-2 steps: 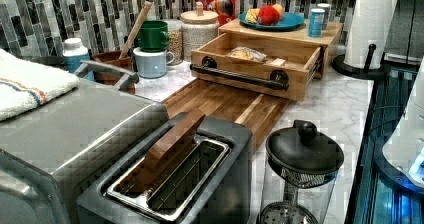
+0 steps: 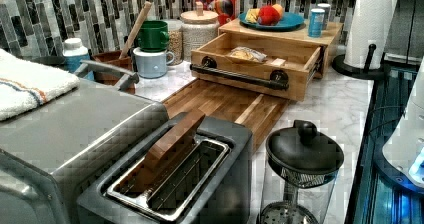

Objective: Close the drawer.

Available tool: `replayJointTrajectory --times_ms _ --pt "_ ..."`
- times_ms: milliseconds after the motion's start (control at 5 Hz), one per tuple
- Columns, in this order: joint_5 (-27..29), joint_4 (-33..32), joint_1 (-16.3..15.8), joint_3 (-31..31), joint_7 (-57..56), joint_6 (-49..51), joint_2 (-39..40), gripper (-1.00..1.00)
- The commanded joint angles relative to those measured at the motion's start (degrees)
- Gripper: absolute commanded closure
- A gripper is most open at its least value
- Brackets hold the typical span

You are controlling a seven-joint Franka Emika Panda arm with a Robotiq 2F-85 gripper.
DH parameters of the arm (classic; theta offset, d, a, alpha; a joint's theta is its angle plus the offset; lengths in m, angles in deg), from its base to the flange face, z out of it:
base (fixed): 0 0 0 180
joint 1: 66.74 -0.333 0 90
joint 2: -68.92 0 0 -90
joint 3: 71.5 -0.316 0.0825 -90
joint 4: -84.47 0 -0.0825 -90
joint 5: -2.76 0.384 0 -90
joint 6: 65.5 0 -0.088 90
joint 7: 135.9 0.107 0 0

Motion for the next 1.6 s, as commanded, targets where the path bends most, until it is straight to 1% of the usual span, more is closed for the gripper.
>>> replayJointTrajectory --times_ms 200,400,600,800,1000,1400,1600 --pt "-0.5 1.6 -1.4 -0.9 -5.4 3.5 1.4 -1.0" --pt "1.2 -0.1 -2.6 -2.2 -8.1 2.6 1.0 -1.0" --pt "2.7 -2.8 -3.6 -3.2 -14.1 0.9 0.0 -1.0" --pt "4.2 -7.4 -4.0 -5.1 -18.4 -2.6 -2.0 -1.0" --pt "3.4 -10.4 -4.9 -6.4 -18.9 -4.6 -2.9 1.0" --pt "1.9 -17.4 -4.2 -9.6 -25.4 -11.6 -3.0 1.0" --pt "2.0 -18.4 -2.8 -11.0 -29.8 -13.8 -0.7 1.0"
